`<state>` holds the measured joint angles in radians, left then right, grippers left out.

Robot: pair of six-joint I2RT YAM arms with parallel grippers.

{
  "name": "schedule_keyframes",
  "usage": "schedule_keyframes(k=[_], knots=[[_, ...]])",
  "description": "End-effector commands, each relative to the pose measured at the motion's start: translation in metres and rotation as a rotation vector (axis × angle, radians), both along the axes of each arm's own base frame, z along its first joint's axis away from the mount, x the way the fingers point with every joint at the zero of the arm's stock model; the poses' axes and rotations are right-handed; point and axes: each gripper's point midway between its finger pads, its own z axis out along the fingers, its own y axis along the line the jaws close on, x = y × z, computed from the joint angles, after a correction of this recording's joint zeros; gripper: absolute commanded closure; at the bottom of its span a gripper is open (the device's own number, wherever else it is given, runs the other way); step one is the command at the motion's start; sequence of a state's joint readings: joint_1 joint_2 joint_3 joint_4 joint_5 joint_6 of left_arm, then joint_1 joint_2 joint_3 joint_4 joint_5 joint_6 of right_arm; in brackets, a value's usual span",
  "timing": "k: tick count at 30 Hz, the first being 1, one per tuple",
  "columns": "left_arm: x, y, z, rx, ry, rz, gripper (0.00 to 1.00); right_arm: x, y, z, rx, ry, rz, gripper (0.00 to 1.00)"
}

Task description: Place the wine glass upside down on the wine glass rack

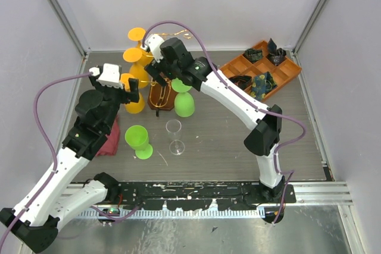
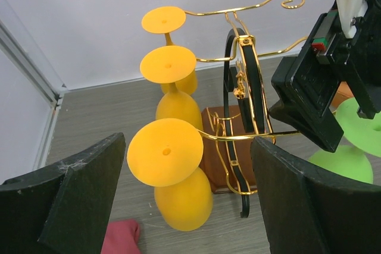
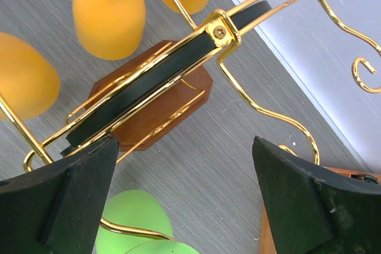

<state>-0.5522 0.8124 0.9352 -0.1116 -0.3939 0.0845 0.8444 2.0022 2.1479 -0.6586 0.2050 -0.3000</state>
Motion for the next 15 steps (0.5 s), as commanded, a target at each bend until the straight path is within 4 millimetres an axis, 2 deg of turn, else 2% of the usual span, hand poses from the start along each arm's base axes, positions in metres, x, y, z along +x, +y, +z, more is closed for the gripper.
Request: schedule_keyframes(k=[1, 9, 12, 15], knots=[[-0.005, 0.002, 0.009, -0.021, -0.014, -0.002, 0.07, -0.007, -0.019, 0.068, 0.104, -0.127, -0.060, 0.00], [-0.010, 0.002, 0.000, 0.002, 0.043, -0.018, 0.06, -0.031, -0.050, 0.126, 0.236, -0.200, -0.094, 0.00], [-0.018, 0.013, -0.022, 0.018, 0.163, 0.030, 0.07, -0.038, -0.064, 0.136, 0.257, -0.219, -0.124, 0.00], [-0.035, 0.022, -0.049, 0.002, 0.315, 0.071, 0.08, -0.040, -0.075, 0.133, 0.243, -0.216, -0.162, 0.00]])
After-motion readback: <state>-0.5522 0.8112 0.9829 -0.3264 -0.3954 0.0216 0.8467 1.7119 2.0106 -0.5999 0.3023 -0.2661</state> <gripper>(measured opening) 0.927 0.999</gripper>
